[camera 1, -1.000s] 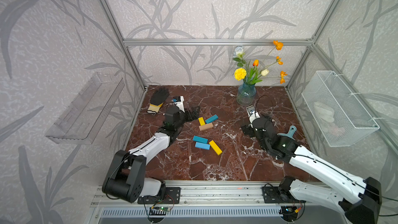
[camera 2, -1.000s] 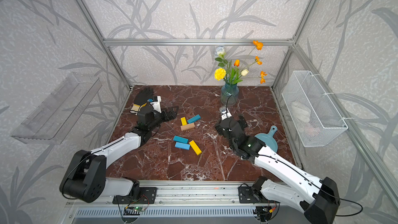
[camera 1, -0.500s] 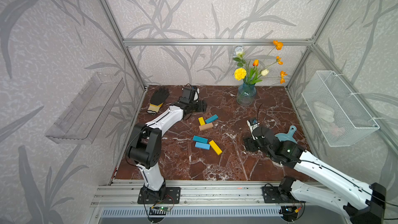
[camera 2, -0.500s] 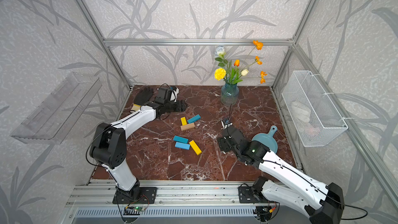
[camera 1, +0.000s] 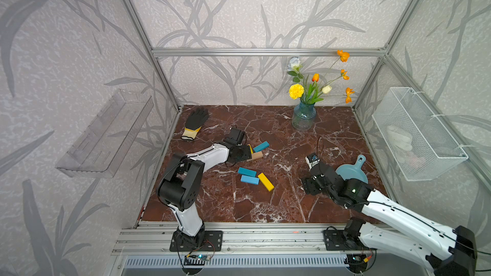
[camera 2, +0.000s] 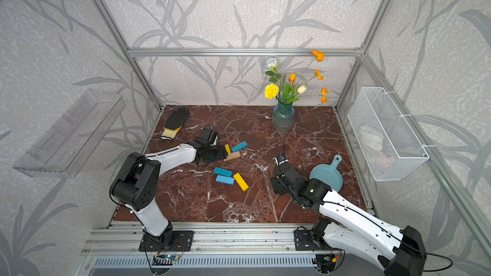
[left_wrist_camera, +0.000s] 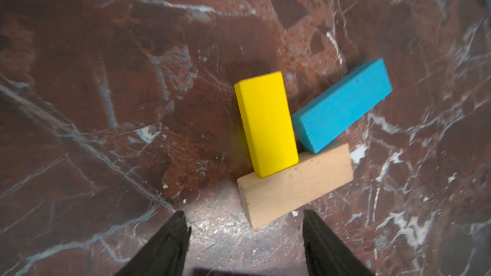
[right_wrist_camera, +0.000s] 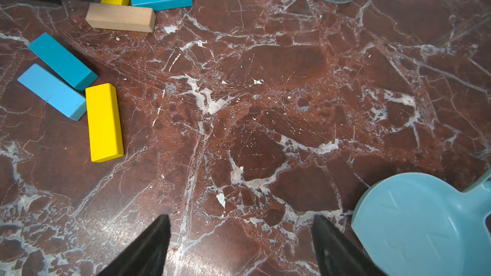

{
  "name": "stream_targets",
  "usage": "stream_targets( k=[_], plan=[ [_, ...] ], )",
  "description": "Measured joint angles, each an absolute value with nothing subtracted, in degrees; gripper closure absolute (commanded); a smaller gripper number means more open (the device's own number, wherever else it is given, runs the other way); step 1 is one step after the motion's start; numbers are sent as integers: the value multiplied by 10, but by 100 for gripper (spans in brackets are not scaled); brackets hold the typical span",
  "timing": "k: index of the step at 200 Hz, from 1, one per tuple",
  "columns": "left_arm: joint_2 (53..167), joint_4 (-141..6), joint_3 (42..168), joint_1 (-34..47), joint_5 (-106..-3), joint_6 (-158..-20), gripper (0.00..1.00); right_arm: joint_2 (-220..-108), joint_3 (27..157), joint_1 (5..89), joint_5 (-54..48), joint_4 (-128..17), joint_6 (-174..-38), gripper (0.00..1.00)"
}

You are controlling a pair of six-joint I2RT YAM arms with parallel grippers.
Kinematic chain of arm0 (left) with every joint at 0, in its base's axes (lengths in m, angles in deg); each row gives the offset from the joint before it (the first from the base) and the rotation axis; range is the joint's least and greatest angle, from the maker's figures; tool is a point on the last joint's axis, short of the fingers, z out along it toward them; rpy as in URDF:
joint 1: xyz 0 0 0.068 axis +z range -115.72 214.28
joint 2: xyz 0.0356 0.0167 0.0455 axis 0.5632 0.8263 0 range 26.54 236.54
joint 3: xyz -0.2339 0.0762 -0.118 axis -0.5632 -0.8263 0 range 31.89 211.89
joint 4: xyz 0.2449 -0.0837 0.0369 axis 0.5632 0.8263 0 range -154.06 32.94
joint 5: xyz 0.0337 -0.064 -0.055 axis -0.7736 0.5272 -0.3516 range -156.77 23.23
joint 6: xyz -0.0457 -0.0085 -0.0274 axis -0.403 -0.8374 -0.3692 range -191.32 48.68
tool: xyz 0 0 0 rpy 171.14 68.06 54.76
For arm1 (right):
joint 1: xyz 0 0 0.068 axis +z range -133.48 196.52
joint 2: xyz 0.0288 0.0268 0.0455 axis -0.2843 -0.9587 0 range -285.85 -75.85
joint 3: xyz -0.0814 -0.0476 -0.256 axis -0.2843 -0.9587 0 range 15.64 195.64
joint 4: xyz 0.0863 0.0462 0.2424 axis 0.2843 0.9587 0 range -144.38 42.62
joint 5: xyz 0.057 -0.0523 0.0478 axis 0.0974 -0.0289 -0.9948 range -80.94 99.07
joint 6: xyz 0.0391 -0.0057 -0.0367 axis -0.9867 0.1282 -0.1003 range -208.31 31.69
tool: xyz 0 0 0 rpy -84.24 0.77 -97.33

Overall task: Assemble a giraffe with building blocks
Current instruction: Pick up the building block from the center of the board.

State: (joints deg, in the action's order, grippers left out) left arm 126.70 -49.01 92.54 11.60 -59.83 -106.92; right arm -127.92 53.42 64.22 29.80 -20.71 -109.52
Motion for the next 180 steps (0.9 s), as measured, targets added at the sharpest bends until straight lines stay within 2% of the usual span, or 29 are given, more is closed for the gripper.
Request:
stream_targets(
  k=[41, 72, 116, 180],
  plan=[
    [1303, -477, 1022, 109, -650, -1066, 30, -1289, 526, 642, 294, -232, -1097, 15],
    [1344, -498, 1051, 108, -661, -968, 30, -1310, 526, 642, 295, -251, -1092, 14],
    [1424, -444, 1130, 107, -651, -824, 32, -1339, 526, 642, 294, -260, -1095, 14],
    [1425, -426, 1128, 107, -616, -715, 29, -1367, 527, 642, 273, -263, -1097, 13]
  ],
)
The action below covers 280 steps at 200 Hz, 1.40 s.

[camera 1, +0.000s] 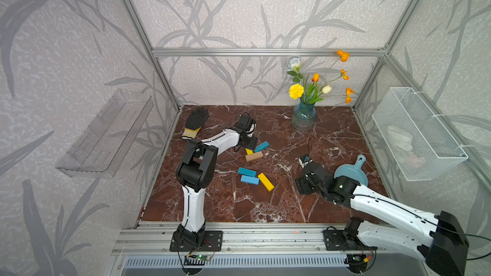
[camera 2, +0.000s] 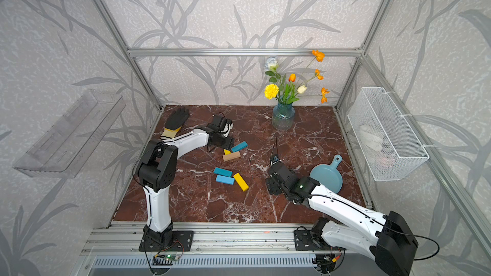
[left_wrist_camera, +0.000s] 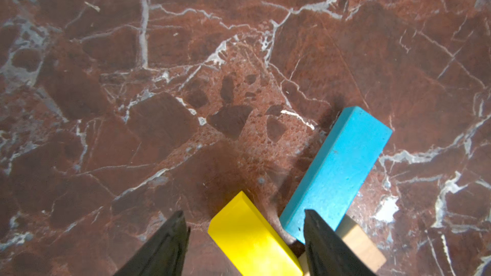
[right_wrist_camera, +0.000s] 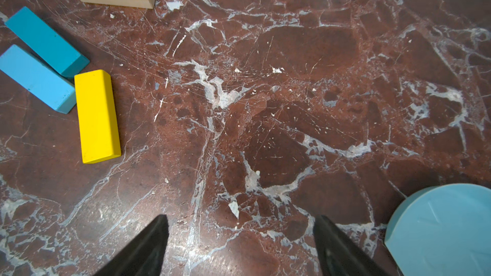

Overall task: Assemble a giraffe with building blocks
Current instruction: Pick up the building block from the center of the board.

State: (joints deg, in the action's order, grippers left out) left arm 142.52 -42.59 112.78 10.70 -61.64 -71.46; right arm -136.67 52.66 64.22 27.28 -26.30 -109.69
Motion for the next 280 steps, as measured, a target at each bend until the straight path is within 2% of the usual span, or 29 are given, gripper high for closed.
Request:
stream_targets(
  k=[33, 62, 118, 194, 247, 280],
  plan=[
    [1416, -457, 1090, 107, -596, -679, 23, -1392, 530, 642, 266, -266, -1098, 13],
    [1411, -481, 1074, 105, -591, -666, 22, -1404, 531, 643, 258, -270, -1100, 13],
    [1399, -484, 1037, 72, -616, -658, 22, -1404, 529, 643, 255, -272, -1115, 13],
    [1384, -436, 1036, 1, -737, -679, 23, -1349, 495, 643, 253, -269, -1138, 13],
    [1389, -406, 1055, -5, -790, -664, 26, -1316, 481, 643, 248, -257, -1151, 13],
    [1405, -380, 1088, 12, -775, -646, 29, -1295, 478, 643, 251, -253, -1155, 13]
  ],
)
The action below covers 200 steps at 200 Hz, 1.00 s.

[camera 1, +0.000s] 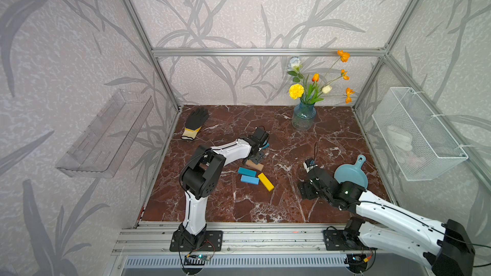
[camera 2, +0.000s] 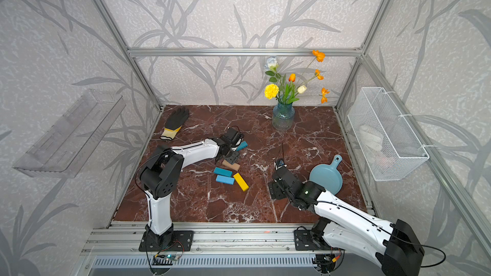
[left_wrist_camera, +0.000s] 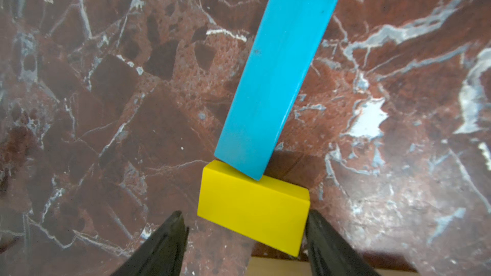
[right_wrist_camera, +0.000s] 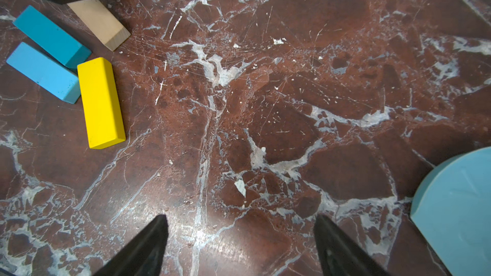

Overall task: Assemble a giraffe with building blocks
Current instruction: Pick up the building block from the center of the board.

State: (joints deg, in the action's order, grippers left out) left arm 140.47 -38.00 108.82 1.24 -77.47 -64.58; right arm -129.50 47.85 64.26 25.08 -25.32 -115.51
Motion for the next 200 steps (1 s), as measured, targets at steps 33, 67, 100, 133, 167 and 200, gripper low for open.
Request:
stream_targets(
  k=[33, 67, 100, 133, 167, 200],
  plan=[
    [1435, -336, 1141, 30, -723, -618, 30, -1286, 465, 643, 253, -253, -1157, 14],
    [1462, -304, 1179, 34, -676, -608, 30, -1291, 462, 643, 255, -254, -1157, 14],
    [1462, -292, 1180, 39, -645, -613, 30, -1301, 462, 643, 256, -254, -1157, 14],
    [1462, -286, 1178, 41, -636, -635, 35, -1306, 462, 643, 257, -255, -1158, 14],
    [1462, -288, 1178, 45, -637, -670, 52, -1310, 462, 643, 257, -256, -1160, 15],
    [1450, -303, 1165, 59, -620, -721, 59, -1310, 460, 643, 258, -259, -1161, 16]
  ],
)
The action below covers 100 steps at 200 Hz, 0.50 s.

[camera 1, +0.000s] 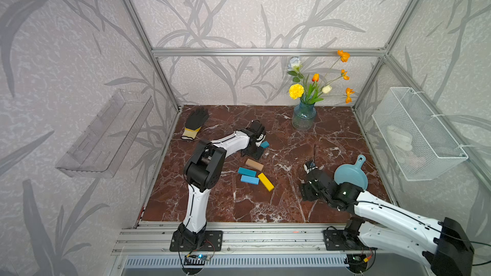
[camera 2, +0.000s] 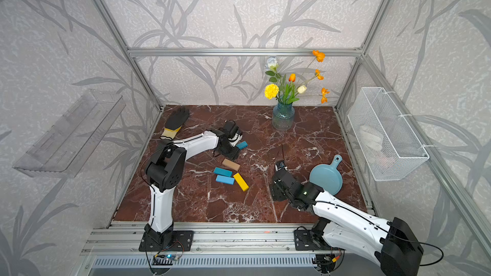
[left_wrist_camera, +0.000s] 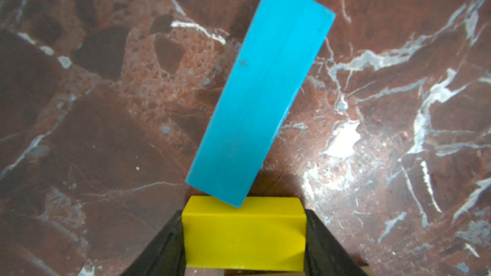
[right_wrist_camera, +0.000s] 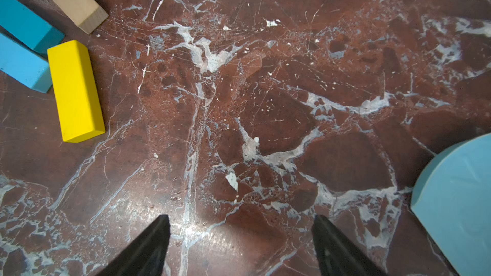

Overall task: Assemble a giraffe with building blocks
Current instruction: Pick up the building block from the center of the board.

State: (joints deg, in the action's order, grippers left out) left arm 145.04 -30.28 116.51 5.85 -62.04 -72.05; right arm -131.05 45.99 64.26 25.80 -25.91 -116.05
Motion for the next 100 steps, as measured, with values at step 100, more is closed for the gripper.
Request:
stream_targets(
  k=[100],
  plan=[
    [1562, -305, 1528, 82, -566, -860, 66, -1351, 464, 642, 281, -278, -1161, 16]
  ],
)
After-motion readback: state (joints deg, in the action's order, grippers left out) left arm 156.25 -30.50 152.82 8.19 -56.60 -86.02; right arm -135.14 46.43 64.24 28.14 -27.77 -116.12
